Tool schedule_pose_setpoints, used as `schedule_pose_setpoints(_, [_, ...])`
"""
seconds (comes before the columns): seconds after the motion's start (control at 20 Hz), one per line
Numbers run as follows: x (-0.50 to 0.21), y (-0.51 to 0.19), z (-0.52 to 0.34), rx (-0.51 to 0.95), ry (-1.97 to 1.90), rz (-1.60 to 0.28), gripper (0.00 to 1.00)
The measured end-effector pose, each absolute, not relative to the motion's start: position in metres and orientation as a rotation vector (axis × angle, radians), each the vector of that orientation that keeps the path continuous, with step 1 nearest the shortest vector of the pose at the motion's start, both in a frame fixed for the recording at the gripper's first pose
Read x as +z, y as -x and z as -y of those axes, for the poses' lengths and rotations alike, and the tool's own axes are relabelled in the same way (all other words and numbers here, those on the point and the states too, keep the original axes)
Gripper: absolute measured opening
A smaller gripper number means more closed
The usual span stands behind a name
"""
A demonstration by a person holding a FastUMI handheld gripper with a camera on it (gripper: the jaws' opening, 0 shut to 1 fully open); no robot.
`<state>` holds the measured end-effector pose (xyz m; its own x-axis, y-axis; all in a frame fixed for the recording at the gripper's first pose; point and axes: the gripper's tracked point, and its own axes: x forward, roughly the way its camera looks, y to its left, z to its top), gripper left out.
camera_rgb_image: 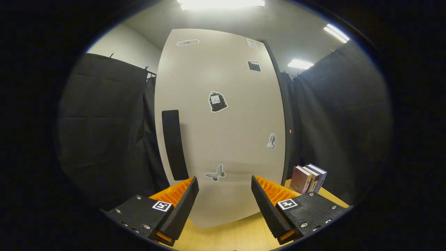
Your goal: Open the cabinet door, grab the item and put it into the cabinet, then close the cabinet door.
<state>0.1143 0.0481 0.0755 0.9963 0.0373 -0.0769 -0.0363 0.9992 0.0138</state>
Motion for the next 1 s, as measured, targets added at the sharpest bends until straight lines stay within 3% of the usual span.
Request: schedule_pose_setpoints(1.0, [0.049, -0.008, -0.03, -0.028, 0.014, -0.009, 0.94])
